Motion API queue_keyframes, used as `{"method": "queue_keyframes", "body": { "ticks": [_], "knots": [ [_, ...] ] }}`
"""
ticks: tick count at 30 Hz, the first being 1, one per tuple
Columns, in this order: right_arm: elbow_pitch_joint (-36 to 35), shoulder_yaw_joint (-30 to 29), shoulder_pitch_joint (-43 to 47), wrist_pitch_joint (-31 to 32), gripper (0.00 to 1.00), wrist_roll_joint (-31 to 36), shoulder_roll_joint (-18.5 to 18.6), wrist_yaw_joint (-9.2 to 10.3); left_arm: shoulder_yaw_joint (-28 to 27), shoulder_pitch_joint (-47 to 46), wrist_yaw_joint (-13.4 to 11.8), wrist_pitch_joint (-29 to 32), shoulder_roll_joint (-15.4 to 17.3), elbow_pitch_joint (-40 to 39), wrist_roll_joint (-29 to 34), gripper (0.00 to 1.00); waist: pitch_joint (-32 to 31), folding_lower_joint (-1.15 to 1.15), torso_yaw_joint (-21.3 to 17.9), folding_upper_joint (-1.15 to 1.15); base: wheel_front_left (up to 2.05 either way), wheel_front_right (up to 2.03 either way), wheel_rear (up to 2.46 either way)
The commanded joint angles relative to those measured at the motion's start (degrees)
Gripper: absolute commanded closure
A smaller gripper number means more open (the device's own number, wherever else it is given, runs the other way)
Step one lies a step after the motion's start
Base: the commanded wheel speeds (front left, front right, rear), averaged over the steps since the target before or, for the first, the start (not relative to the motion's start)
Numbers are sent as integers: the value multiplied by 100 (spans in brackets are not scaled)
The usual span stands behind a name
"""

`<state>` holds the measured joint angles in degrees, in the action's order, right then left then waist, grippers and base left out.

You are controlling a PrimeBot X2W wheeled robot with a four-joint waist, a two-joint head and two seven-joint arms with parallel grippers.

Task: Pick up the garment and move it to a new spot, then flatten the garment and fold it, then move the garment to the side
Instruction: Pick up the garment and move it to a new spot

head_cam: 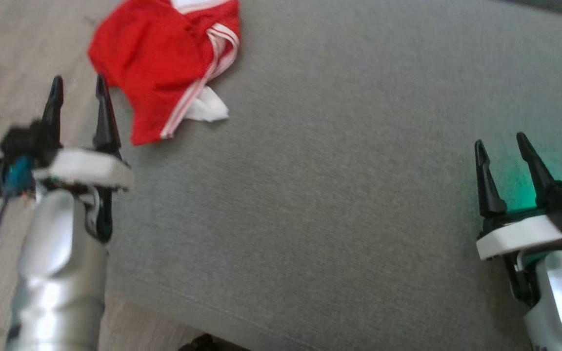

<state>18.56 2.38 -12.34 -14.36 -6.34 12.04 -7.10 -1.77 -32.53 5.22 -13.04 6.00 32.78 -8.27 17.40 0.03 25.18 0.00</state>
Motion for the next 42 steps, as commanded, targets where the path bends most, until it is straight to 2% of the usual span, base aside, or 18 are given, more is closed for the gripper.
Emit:
{"method": "queue_keyframes", "body": {
  "ticks": [1,2,4,8,9,10,11,16,18,21,27,35,42],
  "knots": [
    [-187,172,-82,-63,0,50,86,-39,-134,-213,36,66,256,42,-54,0,500,-3,-378,0,0,0,0],
    [-222,202,-195,-63,0,78,161,-39,-196,-637,41,399,328,761,-176,0,633,-3,-519,0,0,0,0],
    [-273,181,-294,-63,0,67,206,-39,-289,-955,4,826,377,1460,-307,0,734,-3,-655,0,0,0,0],
    [-347,172,-350,-63,0,75,260,-39,-382,-1344,33,1243,450,2421,-503,0,868,-3,-854,0,0,0,0],
    [-353,171,-344,-63,0,80,265,-39,-403,-1408,61,1249,466,2587,-562,7,884,-3,-892,0,0,0,0],
    [-354,161,-336,-63,0,82,265,-39,-450,-1466,95,1216,465,2722,-658,58,890,-3,-921,0,0,0,0],
    [-353,144,-327,-63,0,81,262,-39,-478,-1515,128,1201,460,2849,-745,100,892,-3,-940,0,0,0,0],
    [-314,90,-263,-63,0,69,163,-39,-355,-1682,218,947,465,3115,-1019,100,723,-3,-1001,0,0,0,0],
    [-288,109,-228,-63,0,47,96,-39,-127,-1732,222,633,465,2940,-1115,100,556,-3,-1028,0,0,0,0],
    [-234,175,-170,-63,0,-5,-32,-39,276,-1782,224,196,634,2653,-1176,100,200,-3,-1113,0,0,0,0],
    [-153,309,-5,-63,0,-128,-377,-39,1022,-2081,225,-26,944,1978,-1228,100,-670,-3,-1557,0,0,0,0],
    [-185,326,469,-63,0,-354,-713,-39,1995,-2514,226,546,962,531,-1688,100,-1616,-3,-2540,0,0,0,0],
    [-199,237,726,-63,0,-377,-831,-39,2266,-2777,222,1097,573,-608,-2318,100,-1784,-3,-3346,0,0,0,0]
  ]
}}
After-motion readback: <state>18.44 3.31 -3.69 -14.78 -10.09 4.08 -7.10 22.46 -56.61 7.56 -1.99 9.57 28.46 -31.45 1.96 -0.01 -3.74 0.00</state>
